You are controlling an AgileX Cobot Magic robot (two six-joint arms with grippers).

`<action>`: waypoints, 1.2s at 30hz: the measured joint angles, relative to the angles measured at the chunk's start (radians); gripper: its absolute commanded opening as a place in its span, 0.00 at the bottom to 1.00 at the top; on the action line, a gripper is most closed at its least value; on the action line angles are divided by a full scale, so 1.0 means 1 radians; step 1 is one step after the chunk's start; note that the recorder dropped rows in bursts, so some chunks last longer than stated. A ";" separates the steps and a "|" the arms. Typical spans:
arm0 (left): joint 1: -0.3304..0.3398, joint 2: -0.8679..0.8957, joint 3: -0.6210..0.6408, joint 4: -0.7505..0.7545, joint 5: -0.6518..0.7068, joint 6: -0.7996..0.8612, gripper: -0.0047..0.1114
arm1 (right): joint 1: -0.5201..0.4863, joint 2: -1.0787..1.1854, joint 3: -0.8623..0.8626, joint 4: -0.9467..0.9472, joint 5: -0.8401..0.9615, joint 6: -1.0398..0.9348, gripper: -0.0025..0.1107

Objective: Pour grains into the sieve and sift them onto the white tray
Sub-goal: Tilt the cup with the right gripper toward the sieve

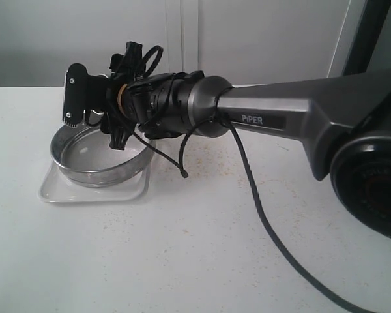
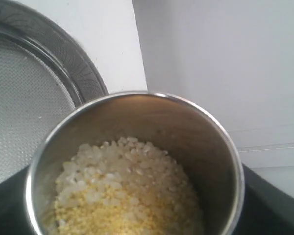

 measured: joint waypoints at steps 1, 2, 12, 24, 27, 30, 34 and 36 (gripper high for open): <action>0.000 0.000 0.000 0.000 0.000 0.000 0.04 | 0.002 0.001 -0.001 0.000 0.002 -0.011 0.02; 0.000 0.000 0.000 0.000 0.000 0.000 0.04 | 0.002 0.002 -0.003 0.000 0.007 -0.027 0.02; 0.000 0.000 0.000 0.000 0.000 0.000 0.04 | 0.007 0.048 -0.038 0.011 0.052 -0.156 0.02; 0.000 0.000 0.000 0.000 0.000 0.000 0.04 | 0.017 0.078 -0.089 0.046 0.098 -0.340 0.02; 0.000 0.000 0.000 0.000 0.000 0.000 0.04 | 0.017 0.082 -0.089 0.050 0.098 -0.370 0.02; 0.000 0.000 0.000 0.000 0.000 0.000 0.04 | 0.017 0.082 -0.089 0.050 0.102 -0.394 0.02; 0.000 0.000 0.000 0.000 0.000 0.000 0.04 | 0.017 0.086 -0.089 0.050 0.102 -0.427 0.02; 0.000 0.000 0.000 0.000 0.000 0.000 0.04 | 0.017 0.090 -0.089 0.050 0.104 -0.442 0.02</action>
